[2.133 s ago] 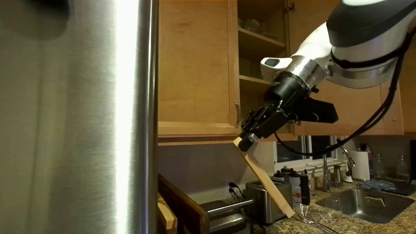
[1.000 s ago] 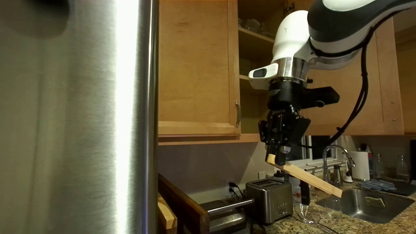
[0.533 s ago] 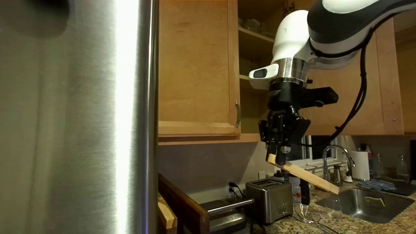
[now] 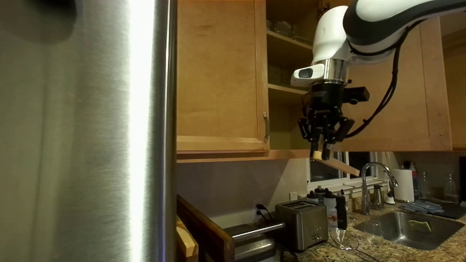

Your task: Put the block in the top cupboard and close it

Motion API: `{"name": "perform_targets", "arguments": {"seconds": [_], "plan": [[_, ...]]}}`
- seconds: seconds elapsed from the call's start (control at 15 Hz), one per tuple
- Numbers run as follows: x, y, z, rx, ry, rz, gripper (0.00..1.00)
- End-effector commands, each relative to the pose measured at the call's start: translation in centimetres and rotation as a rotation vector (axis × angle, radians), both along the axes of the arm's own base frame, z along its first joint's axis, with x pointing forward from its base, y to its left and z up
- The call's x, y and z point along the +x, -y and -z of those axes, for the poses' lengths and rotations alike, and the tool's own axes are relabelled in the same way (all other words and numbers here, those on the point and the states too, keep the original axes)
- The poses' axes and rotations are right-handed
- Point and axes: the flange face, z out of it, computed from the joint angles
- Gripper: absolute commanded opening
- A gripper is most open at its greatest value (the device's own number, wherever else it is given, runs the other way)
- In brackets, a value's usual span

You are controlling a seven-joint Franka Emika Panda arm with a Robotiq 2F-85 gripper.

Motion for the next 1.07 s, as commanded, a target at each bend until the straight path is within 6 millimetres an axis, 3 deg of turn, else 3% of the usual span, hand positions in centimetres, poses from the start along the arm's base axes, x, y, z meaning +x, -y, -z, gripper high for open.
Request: {"name": "perform_targets", "arguments": {"seconds": [0.0,0.27,0.53,0.6,0.67,1.0], "plan": [[2.1,3.4,-2.7,-0.092,0.027,-0.101,0.10],[5.3,6.6,-4.9,-0.125,0.069,-0.150,0.10],[7.7,8.5,-6.6,-0.158,0.080,-0.168,0.10],[7.0,7.7,-5.5,-0.124,0.085,-0.153,0.10],[7.5,7.9,-5.6,-0.124,0.086,-0.151,0.29],[7.7,7.5,-5.3,-0.127,0.079,-0.157,0.29]]}}
